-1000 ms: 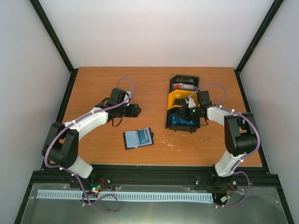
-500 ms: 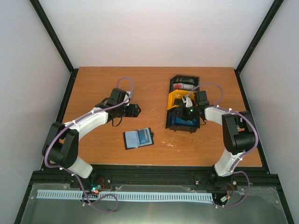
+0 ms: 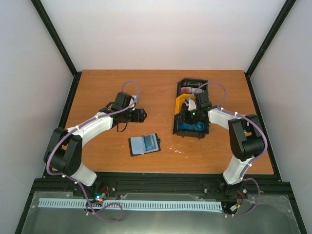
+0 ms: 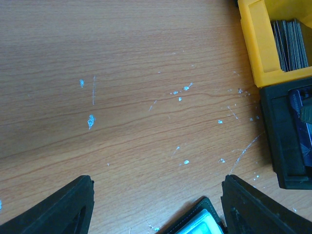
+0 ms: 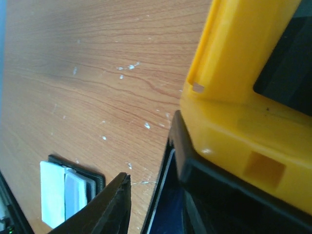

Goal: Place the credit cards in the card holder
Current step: Pick up the credit card from the storage box.

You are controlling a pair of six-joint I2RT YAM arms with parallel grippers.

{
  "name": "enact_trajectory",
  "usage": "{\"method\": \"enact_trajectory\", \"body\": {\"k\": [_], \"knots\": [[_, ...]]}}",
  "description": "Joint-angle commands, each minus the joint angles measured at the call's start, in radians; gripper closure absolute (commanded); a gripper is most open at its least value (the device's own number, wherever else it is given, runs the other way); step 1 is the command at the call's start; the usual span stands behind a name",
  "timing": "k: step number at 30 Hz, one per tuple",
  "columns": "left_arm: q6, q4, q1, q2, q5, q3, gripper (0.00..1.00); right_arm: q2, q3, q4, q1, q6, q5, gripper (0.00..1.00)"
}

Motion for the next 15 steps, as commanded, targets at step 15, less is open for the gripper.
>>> {"method": "enact_trajectory", "body": {"k": [15], "knots": [[0.008, 0.016, 0.007, -0.028, -0.013, -0.012, 0.27, 0.0, 0.065, -0.187, 0.048, -0.024, 0.233, 0.67]]}}
